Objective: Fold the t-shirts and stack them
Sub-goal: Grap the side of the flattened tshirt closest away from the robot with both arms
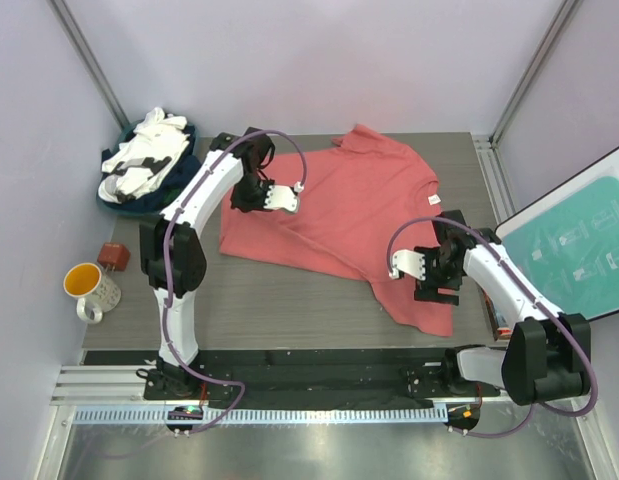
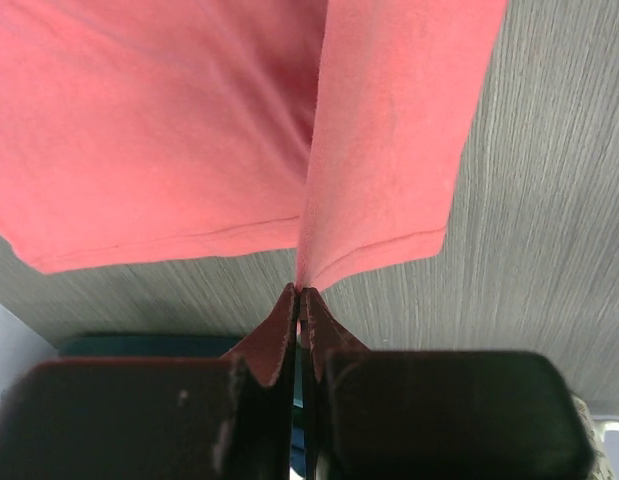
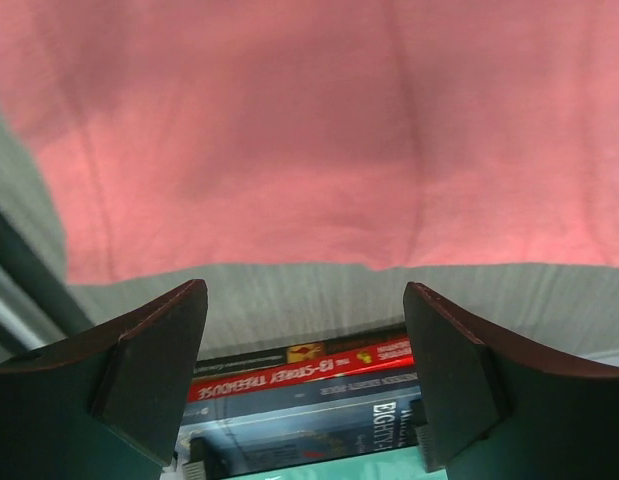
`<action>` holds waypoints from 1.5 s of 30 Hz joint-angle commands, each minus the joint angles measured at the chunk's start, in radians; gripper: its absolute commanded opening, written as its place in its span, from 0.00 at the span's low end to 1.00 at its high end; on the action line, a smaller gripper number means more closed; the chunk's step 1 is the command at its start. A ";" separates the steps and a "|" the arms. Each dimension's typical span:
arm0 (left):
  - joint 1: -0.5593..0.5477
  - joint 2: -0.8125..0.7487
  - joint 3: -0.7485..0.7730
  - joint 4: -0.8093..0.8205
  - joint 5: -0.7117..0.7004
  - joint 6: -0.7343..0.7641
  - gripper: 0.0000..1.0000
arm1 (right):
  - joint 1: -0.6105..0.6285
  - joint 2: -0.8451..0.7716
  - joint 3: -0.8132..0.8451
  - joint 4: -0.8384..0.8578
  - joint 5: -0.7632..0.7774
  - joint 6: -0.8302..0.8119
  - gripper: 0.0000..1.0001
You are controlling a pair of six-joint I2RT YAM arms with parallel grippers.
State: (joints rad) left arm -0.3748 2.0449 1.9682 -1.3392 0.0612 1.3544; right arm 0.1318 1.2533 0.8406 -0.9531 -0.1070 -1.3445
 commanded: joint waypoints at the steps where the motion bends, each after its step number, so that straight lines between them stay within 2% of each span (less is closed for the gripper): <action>1: -0.007 -0.009 0.003 -0.195 -0.034 -0.029 0.00 | 0.009 -0.098 -0.041 -0.138 0.007 -0.129 0.86; 4: -0.007 -0.015 -0.005 -0.184 -0.046 -0.031 0.00 | 0.011 -0.175 -0.124 -0.131 0.020 -0.200 0.85; 8: -0.007 -0.025 -0.019 -0.161 -0.052 -0.032 0.00 | 0.011 -0.368 -0.237 -0.127 -0.006 -0.263 0.85; 13: -0.007 -0.046 -0.046 -0.147 -0.052 -0.031 0.00 | 0.012 -0.480 -0.302 -0.151 -0.019 -0.295 0.80; 18: -0.007 -0.061 -0.078 -0.117 -0.052 -0.032 0.00 | 0.014 -0.477 -0.319 -0.151 -0.043 -0.294 0.70; 29: -0.004 -0.075 -0.120 -0.075 -0.081 -0.017 0.00 | 0.014 -0.425 -0.328 -0.164 -0.126 -0.372 0.62; 40: -0.004 -0.068 -0.114 -0.046 -0.083 -0.009 0.00 | 0.019 -0.388 -0.305 -0.242 -0.135 -0.467 0.60; 45: -0.004 -0.066 -0.109 -0.043 -0.078 -0.008 0.00 | 0.019 -0.381 -0.342 -0.204 -0.128 -0.486 0.60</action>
State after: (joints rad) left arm -0.3782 2.0216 1.8503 -1.3369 -0.0071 1.3422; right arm 0.1444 0.8665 0.5121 -1.1522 -0.2245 -1.7855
